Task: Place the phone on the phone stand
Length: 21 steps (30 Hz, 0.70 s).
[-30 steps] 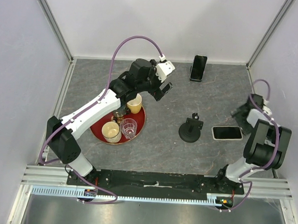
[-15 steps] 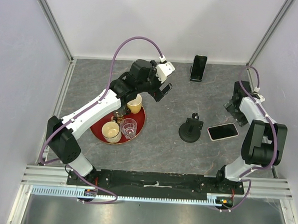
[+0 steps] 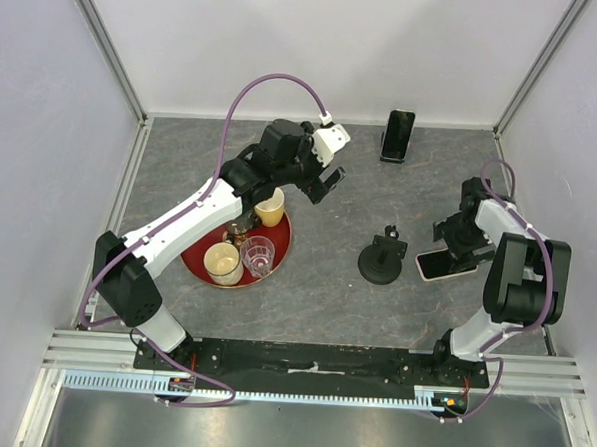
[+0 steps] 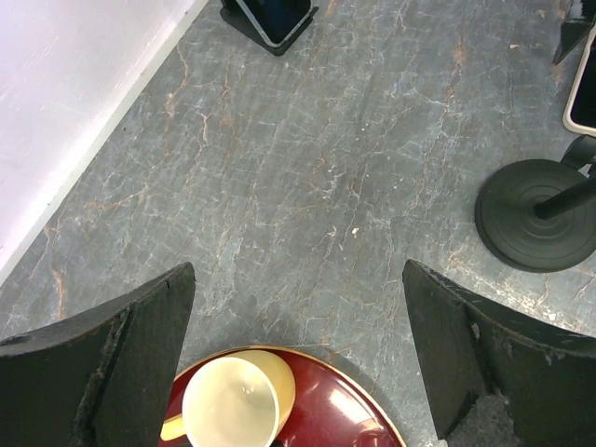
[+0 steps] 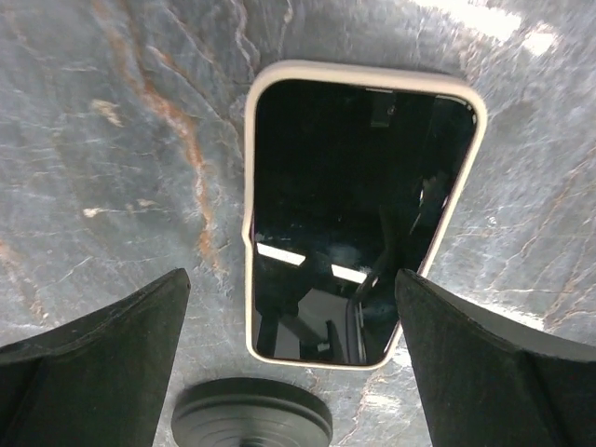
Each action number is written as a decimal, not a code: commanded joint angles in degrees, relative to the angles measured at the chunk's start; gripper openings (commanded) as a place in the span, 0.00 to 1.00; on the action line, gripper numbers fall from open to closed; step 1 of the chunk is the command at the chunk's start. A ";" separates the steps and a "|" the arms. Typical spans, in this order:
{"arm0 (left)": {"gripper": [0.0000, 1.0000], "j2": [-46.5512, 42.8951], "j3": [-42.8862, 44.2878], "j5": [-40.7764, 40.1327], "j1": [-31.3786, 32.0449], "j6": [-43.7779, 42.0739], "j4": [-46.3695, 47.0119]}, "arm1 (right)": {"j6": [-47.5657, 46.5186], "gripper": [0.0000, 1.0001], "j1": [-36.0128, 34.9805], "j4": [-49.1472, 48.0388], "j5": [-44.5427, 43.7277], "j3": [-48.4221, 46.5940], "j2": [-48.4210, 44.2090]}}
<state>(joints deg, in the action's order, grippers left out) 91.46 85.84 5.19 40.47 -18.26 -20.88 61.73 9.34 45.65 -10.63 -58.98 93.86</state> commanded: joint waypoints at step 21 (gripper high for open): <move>0.98 -1.20 0.20 3.07 -0.04 0.86 0.76 | 3.21 0.98 3.14 -0.03 2.81 5.63 -5.62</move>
<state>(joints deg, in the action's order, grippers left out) 91.46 85.84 6.61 40.47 -18.26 -20.93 63.81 11.73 46.65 -11.29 -55.94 88.14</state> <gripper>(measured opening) 0.980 0.982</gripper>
